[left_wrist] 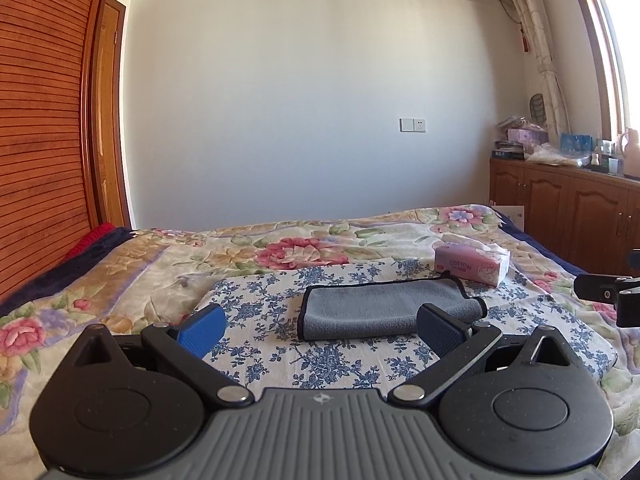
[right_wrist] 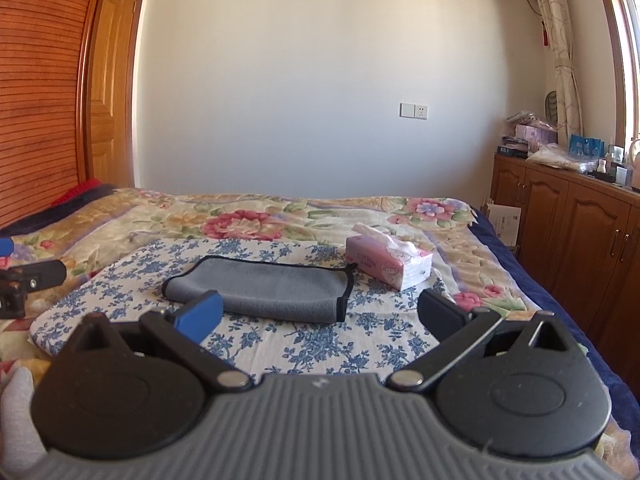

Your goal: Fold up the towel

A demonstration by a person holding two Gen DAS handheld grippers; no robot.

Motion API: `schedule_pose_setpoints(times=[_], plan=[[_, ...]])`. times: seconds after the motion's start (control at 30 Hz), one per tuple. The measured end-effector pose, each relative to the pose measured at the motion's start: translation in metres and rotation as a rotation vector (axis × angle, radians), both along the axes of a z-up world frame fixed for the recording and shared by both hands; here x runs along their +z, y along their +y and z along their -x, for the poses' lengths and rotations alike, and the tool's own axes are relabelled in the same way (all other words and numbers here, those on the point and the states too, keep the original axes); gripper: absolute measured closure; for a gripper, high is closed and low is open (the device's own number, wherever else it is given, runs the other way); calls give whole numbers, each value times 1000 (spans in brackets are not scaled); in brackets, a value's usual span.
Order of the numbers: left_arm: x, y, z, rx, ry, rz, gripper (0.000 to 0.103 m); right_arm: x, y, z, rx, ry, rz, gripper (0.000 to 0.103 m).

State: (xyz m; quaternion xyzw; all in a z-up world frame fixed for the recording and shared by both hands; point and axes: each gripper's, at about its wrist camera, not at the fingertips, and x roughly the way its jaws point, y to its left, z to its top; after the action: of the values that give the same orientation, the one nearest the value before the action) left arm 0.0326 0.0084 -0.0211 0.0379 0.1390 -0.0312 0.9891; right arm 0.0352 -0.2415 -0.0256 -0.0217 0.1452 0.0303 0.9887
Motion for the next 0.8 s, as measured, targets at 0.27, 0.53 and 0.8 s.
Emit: schedule_pose_setpoints(times=[0.27, 0.53, 0.8], plan=[[1, 2, 1, 11, -16, -1, 0, 1, -1, 3, -10, -30, 0, 0], [0, 1, 2, 12, -14, -5, 0, 2, -1, 2, -12, -33, -1, 0], [-1, 1, 2, 12, -10, -6, 0, 1, -1, 3, -15, -33, -5, 0]])
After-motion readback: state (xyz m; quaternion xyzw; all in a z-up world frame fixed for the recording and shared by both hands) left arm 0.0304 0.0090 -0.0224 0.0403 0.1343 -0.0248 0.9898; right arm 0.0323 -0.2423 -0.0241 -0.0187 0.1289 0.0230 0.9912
